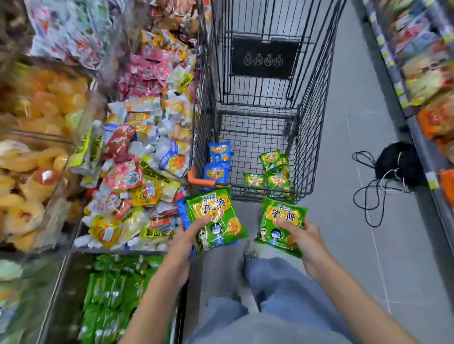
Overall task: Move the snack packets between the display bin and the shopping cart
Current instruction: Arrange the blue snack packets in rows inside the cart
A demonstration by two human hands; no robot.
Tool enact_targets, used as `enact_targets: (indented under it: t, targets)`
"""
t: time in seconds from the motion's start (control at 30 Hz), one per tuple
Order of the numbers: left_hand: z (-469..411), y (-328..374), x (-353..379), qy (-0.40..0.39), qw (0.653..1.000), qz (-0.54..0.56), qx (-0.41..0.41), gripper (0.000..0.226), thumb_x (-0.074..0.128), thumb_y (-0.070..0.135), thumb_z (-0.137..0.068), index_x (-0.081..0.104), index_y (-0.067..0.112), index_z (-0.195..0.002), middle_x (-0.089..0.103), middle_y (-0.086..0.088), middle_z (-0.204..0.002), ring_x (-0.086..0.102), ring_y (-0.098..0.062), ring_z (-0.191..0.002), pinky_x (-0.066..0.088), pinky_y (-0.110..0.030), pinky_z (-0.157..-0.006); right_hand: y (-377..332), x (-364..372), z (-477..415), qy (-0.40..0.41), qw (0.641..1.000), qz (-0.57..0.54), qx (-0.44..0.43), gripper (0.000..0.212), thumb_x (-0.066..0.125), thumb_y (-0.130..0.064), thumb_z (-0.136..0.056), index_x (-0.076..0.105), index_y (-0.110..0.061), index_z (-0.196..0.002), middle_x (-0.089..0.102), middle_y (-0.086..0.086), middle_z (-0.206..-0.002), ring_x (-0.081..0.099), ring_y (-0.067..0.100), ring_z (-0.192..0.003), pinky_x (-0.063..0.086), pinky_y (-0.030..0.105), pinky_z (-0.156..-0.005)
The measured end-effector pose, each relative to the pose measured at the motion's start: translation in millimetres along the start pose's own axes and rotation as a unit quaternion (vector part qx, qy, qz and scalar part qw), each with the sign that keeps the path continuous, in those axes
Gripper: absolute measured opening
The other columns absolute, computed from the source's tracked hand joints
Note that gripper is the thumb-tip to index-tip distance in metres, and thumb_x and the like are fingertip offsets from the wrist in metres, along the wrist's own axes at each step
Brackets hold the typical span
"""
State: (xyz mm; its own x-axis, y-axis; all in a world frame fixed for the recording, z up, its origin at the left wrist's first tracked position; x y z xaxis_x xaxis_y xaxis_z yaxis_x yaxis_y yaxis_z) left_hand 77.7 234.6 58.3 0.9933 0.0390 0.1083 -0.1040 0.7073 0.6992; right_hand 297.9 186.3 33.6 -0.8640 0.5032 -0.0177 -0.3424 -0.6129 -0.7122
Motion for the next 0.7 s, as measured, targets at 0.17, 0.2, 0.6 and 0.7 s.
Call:
enact_targets:
  t: [0.17, 0.2, 0.6, 0.7]
  targets:
    - [-56, 39, 45, 0.003, 1.0, -0.028, 0.0, 0.076, 0.069, 0.041, -0.06, 0.053, 0.014, -0.13, 0.068, -0.007, -0.118, 0.065, -0.024, -0.104, 0.051, -0.044, -0.092, -42, 5, -79, 0.001, 1.0, 0.013, 0.021, 0.065, 0.069, -0.023, -0.082, 0.036, -0.008, -0.136, 0.049, 0.011, -0.135, 0.054, 0.02, -0.096, 0.043, 0.03, -0.081]
    - [-67, 44, 51, 0.005, 0.999, -0.034, 0.0, 0.076, 0.069, 0.041, -0.061, 0.053, 0.014, -0.13, 0.067, -0.006, -0.118, 0.065, -0.023, -0.105, 0.051, -0.045, -0.093, -49, 9, -96, 0.002, 0.999, 0.023, 0.022, 0.074, 0.067, -0.024, -0.084, 0.027, -0.009, -0.143, 0.043, 0.01, -0.141, 0.051, 0.019, -0.099, 0.038, 0.03, -0.084]
    - [-232, 44, 64, 0.058, 0.993, -0.09, -0.049, 0.034, 0.07, 0.032, -0.078, 0.059, 0.023, -0.109, 0.071, 0.0, -0.104, 0.068, -0.015, -0.084, 0.056, -0.031, -0.071, -22, 86, -302, 0.038, 0.912, 0.402, 0.075, 0.041, 0.067, -0.023, -0.085, 0.052, -0.002, -0.117, 0.056, 0.016, -0.123, 0.057, 0.026, -0.102, 0.045, 0.032, -0.082]
    - [-254, 37, 62, 0.057, 0.992, -0.089, -0.069, 0.032, 0.069, 0.031, -0.079, 0.061, 0.023, -0.108, 0.072, 0.002, -0.1, 0.069, -0.014, -0.082, 0.056, -0.033, -0.069, -3, 93, -319, 0.03, 0.869, 0.489, 0.07, 0.049, 0.068, -0.025, -0.085, 0.048, 0.001, -0.121, 0.059, 0.017, -0.118, 0.057, 0.031, -0.108, 0.049, 0.037, -0.085]
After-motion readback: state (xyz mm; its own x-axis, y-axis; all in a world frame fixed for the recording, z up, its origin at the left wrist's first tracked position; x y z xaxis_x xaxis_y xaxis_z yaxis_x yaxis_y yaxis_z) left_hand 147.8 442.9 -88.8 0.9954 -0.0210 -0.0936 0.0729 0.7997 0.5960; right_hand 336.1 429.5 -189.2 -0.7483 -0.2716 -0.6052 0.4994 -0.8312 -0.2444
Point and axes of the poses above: each hand's wrist, its own z-axis away from the middle knuckle, its own x-axis out of the palm, y = z × x, the point moved 1 cm from there along -z, towards the middle knuckle
